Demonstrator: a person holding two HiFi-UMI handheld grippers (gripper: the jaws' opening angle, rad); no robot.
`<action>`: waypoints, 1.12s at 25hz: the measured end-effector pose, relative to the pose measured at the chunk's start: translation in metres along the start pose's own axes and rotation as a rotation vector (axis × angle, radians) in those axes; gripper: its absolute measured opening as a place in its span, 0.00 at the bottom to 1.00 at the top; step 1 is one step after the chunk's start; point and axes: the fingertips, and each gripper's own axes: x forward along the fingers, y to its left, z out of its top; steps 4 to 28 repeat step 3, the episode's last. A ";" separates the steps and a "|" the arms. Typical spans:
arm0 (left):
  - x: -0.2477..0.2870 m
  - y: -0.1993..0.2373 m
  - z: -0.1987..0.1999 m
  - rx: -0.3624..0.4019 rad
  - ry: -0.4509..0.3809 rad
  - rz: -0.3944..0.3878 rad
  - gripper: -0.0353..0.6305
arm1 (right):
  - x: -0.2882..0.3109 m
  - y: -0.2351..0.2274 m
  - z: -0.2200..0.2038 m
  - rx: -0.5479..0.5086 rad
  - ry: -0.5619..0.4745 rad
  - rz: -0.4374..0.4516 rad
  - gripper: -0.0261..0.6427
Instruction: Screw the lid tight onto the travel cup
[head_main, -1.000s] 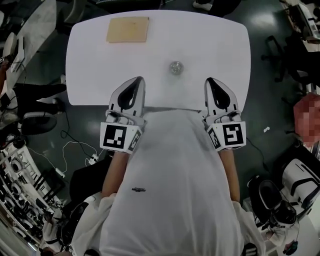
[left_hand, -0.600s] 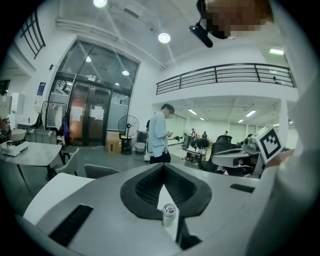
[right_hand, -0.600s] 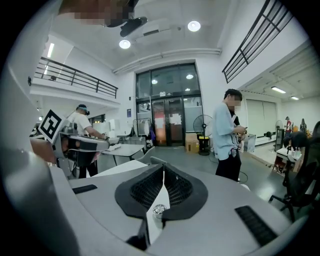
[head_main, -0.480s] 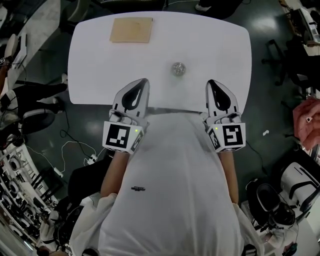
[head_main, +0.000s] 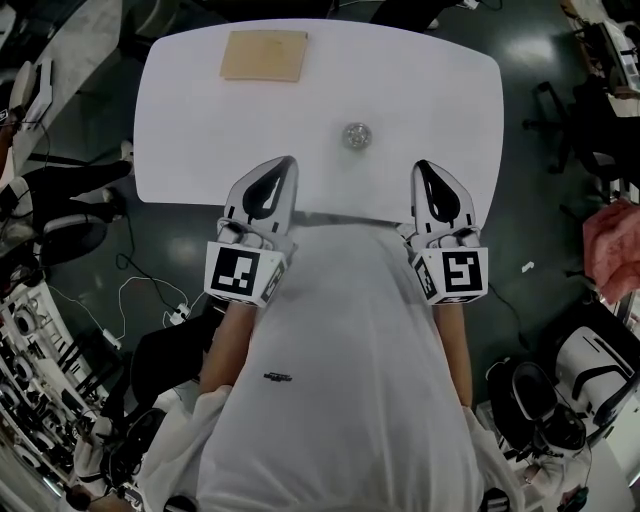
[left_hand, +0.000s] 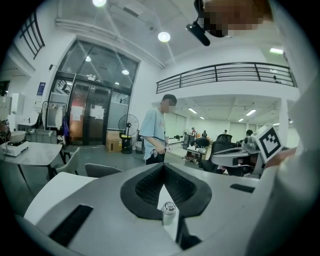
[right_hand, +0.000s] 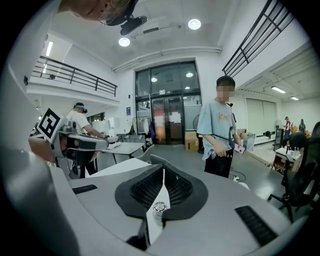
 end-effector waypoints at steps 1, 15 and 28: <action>-0.001 0.001 0.001 -0.001 -0.002 -0.001 0.06 | 0.001 0.002 0.001 -0.001 -0.001 0.000 0.05; -0.001 0.003 0.003 -0.001 -0.006 -0.003 0.06 | 0.003 0.006 0.004 -0.005 -0.004 0.001 0.05; -0.001 0.003 0.003 -0.001 -0.006 -0.003 0.06 | 0.003 0.006 0.004 -0.005 -0.004 0.001 0.05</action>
